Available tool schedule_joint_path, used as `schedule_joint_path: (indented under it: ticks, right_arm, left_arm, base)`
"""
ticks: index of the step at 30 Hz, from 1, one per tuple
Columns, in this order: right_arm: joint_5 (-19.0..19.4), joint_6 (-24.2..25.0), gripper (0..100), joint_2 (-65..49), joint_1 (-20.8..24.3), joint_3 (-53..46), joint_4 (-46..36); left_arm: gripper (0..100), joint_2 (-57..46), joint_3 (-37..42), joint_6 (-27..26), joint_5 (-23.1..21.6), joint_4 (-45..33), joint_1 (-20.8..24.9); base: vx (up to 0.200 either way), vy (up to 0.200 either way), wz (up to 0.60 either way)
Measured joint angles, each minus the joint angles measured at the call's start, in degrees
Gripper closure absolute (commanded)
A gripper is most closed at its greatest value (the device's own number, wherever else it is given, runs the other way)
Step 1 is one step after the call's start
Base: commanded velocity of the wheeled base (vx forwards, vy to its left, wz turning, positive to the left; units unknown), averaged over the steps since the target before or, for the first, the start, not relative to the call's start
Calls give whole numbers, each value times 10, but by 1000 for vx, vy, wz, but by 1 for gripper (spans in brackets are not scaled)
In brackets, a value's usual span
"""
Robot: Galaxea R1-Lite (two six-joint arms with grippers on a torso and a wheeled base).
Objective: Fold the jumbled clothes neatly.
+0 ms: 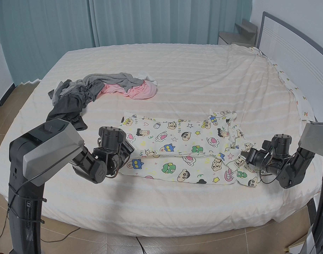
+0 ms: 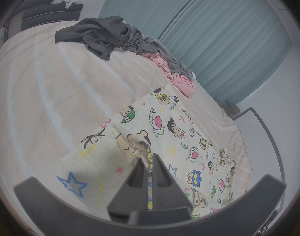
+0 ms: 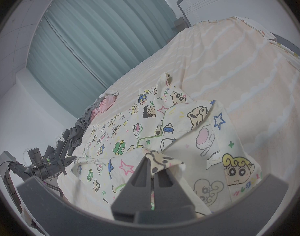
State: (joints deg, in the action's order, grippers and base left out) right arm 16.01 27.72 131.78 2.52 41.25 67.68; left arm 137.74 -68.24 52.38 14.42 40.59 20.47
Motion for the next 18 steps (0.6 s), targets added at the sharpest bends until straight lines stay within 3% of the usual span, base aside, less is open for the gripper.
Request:
schedule_joint_path:
  ticks: [5, 6, 12, 18]
  right_arm:
    - [0, 1, 100, 9, -1, 7, 0]
    - [0, 1, 0, 12, -1, 10, 1]
    - [1, 6, 0, 25, -5, 21, 1]
    - [1, 42, 0, 21, -13, 22, 7]
  left_arm:
    - [100, 8, -8, 1, 0, 0, 0]
    - [0, 11, -12, 1, 0, 0, 0]
    - [0, 23, -29, 1, -1, 0, 0]
    - [0, 28, -33, -1, 7, 2, 0]
  base:
    - [0, 0, 0]
    - [0, 0, 0]
    - [0, 0, 0]
    - [0, 0, 0]
